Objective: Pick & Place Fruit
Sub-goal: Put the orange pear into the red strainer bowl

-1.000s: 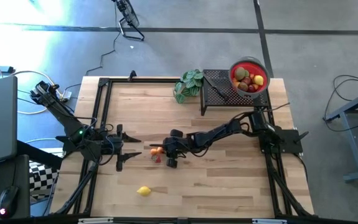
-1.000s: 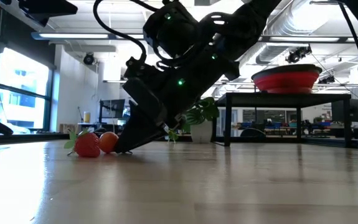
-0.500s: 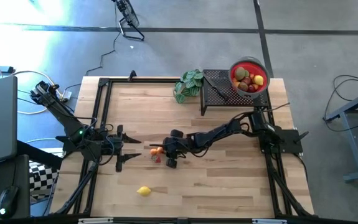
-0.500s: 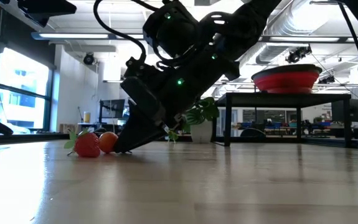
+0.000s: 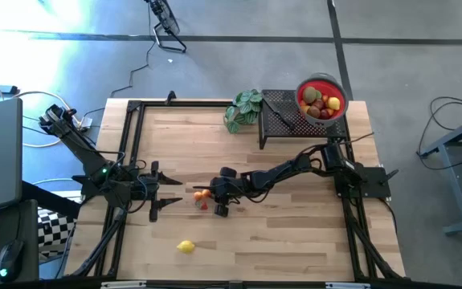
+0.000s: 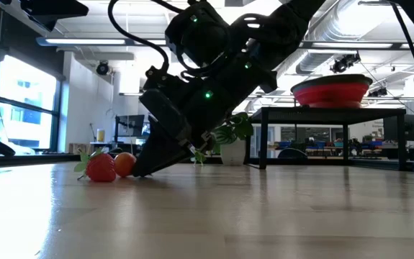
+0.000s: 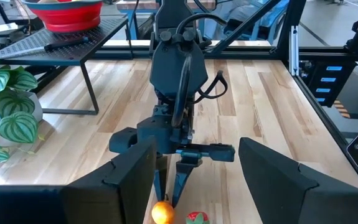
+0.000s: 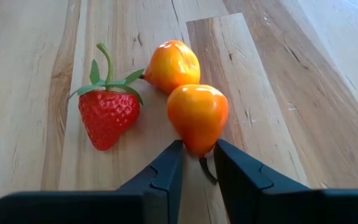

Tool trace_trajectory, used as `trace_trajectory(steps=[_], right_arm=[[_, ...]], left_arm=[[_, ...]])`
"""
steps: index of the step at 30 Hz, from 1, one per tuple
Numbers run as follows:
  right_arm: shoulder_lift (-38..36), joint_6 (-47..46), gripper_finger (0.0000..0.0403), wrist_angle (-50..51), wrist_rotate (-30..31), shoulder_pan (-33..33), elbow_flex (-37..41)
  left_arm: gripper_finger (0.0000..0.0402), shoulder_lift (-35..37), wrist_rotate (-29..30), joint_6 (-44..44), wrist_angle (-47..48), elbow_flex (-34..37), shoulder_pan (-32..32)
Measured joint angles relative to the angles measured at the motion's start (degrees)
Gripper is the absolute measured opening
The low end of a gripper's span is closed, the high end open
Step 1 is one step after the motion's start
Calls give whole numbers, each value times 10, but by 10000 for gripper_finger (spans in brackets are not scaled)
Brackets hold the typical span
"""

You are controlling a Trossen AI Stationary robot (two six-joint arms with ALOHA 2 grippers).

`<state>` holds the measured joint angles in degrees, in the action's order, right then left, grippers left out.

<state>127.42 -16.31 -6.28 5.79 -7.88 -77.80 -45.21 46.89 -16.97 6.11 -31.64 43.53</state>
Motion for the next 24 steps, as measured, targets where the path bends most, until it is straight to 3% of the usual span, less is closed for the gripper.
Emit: trace_trajectory(steps=[9,24], right_arm=[[0,0,12,0,2,4,0],[0,0,5,-1,2,4,0]], left_arm=[[222,0,0,0,0,0,0],[222,0,0,0,0,0,0]])
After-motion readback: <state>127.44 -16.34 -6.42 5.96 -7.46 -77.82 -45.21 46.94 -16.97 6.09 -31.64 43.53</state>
